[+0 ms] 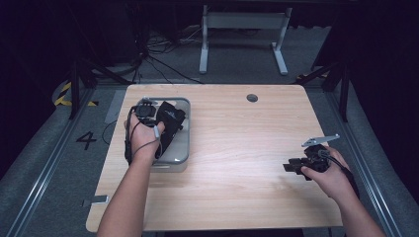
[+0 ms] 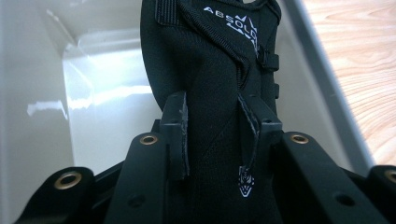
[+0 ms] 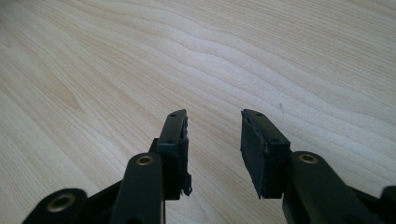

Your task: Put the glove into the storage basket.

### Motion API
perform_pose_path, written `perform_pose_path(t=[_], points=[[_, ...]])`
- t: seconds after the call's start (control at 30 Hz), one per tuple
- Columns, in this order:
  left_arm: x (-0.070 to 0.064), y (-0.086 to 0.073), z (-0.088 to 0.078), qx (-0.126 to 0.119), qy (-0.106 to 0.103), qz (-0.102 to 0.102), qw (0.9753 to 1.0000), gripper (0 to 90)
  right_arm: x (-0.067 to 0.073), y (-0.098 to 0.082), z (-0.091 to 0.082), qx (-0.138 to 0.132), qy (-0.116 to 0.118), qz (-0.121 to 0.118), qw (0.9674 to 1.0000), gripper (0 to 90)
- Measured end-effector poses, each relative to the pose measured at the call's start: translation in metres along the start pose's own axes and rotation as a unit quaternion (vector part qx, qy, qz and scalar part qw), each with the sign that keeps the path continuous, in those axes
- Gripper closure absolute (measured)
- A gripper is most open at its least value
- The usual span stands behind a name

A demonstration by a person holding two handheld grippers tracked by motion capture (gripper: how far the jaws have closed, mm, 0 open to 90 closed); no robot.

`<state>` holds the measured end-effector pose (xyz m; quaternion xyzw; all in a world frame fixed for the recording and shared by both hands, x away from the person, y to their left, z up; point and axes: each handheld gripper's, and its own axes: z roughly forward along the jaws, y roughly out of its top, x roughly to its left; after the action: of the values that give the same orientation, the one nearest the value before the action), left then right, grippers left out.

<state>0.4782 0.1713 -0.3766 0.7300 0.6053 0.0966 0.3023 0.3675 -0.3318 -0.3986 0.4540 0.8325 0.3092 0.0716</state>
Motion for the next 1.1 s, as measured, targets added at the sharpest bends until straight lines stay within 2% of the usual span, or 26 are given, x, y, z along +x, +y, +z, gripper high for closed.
perform_pose_path(t=[0.37, 0.53, 0.63, 0.67, 0.73, 0.77, 0.87, 1.0, 1.1], points=[[0.008, 0.000, 0.018, 0.024, 0.008, -0.016, 0.9996, 65.9, 0.000, 0.002, -0.003, -0.007, 0.003, 0.000, 1.0000, 61.8], [0.011, -0.001, 0.024, 0.034, 0.004, -0.022, 0.9992, 64.8, -0.001, 0.004, -0.003, -0.010, 0.002, 0.000, 0.9999, 61.7], [0.013, -0.003, 0.027, 0.036, -0.001, -0.013, 0.9993, 56.8, -0.001, 0.005, -0.003, -0.012, 0.003, -0.002, 0.9999, 61.5], [0.013, -0.003, 0.027, 0.030, 0.000, -0.015, 0.9994, 55.8, -0.001, 0.005, -0.003, -0.012, 0.003, -0.002, 0.9999, 61.5], [0.011, -0.003, 0.024, 0.019, 0.009, -0.015, 0.9997, 43.6, 0.000, 0.005, -0.002, -0.010, 0.004, -0.002, 0.9999, 61.4], [0.010, -0.003, 0.022, 0.015, 0.010, -0.011, 0.9998, 41.6, -0.001, 0.005, -0.002, -0.010, 0.003, -0.003, 0.9999, 61.4], [0.005, -0.003, 0.014, 0.001, 0.003, -0.002, 1.0000, 38.4, 0.000, 0.007, -0.001, -0.010, 0.003, -0.002, 0.9999, 61.2], [-0.006, -0.004, -0.001, -0.010, -0.008, 0.019, 0.9997, 38.4, 0.001, 0.008, 0.000, -0.007, 0.004, -0.003, 1.0000, 61.1], [-0.016, -0.007, -0.012, -0.006, -0.026, 0.029, 0.9992, 40.1, 0.002, 0.010, 0.001, -0.008, 0.004, -0.007, 0.9999, 61.1]])
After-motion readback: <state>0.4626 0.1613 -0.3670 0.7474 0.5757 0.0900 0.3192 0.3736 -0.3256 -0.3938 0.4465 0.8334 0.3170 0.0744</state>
